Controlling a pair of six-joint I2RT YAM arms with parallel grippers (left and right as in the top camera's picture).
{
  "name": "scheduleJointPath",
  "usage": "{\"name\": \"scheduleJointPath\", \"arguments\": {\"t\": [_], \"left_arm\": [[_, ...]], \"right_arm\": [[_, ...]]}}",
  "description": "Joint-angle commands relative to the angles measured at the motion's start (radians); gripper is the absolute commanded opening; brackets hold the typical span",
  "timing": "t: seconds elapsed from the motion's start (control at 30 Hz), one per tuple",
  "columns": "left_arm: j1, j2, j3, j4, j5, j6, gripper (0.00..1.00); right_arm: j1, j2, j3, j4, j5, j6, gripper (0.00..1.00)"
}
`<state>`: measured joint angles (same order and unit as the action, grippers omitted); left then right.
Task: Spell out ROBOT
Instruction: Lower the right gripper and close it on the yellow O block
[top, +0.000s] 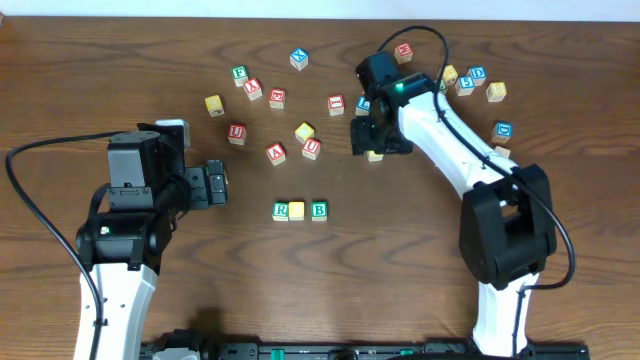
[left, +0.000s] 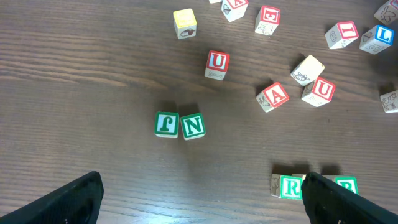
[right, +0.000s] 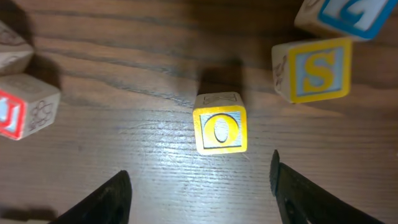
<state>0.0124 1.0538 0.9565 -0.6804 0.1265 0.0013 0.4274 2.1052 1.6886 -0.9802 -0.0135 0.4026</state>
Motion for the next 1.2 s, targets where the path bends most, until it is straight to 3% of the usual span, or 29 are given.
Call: {"name": "scheduleJointPath", "arguments": {"t": [0.0, 0.87, 1.17], "left_arm": [[0.005, -0.003, -0.001, 0.0, 0.005, 0.013, 1.0], [0.005, -0.003, -0.001, 0.0, 0.005, 0.013, 1.0], [0.005, -0.003, -0.001, 0.0, 0.005, 0.013, 1.0]], "right_arm": [[0.007, 0.026, 0.011, 0.0, 0.052, 0.035, 0.64], [0.008, 0.027, -0.142, 0.179, 0.119, 0.038, 0.67], [0.008, 0.027, -0.162, 0.227, 0.111, 0.037, 0.59]]}}
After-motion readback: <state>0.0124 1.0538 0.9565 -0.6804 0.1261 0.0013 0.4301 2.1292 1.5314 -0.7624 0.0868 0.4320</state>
